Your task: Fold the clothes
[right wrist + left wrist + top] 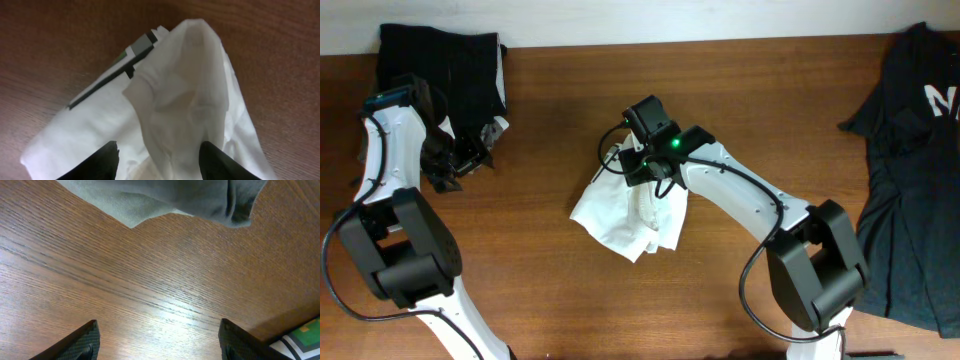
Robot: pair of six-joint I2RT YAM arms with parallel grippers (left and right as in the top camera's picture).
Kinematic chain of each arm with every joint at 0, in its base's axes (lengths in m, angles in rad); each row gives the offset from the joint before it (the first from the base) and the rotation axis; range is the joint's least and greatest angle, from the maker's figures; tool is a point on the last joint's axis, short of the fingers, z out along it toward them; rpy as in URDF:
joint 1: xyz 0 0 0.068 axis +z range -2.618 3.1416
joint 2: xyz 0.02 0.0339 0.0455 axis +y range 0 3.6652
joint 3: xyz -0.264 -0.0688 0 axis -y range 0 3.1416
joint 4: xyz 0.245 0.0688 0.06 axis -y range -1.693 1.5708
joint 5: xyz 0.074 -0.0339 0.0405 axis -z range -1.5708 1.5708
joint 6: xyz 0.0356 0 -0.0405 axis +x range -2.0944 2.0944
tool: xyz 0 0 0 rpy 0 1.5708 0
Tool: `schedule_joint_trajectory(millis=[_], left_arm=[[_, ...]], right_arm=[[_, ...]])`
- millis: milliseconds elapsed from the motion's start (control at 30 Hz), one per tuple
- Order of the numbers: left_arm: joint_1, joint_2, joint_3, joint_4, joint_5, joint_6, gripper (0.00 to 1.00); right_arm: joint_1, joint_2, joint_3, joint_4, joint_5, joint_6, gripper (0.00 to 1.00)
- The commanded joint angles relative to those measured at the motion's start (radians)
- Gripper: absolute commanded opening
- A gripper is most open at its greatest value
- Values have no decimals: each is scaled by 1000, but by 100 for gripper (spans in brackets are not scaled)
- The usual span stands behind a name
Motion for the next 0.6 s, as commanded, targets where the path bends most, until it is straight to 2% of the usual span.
schedule_joint_trajectory(millis=[0,100,200,333,567], left_arm=[[-2,-29,-6,11,-6,-6,76],[-2,-29,-6,16,-6,-6,76],[-2,-29,-6,16,-6,-6,77],[-2,-29,-6,16,-7,-6,76],[-2,-29,-6,25,-7,-6,77]], right_arm=[[-2,18,14,15,12,-6,56],[-2,18,14,18,27,-10,54],[-3,18,14,12,62,-16,47],[6,21,17,16,63,-18,47],[40,24,157,-59,139,-96,51]])
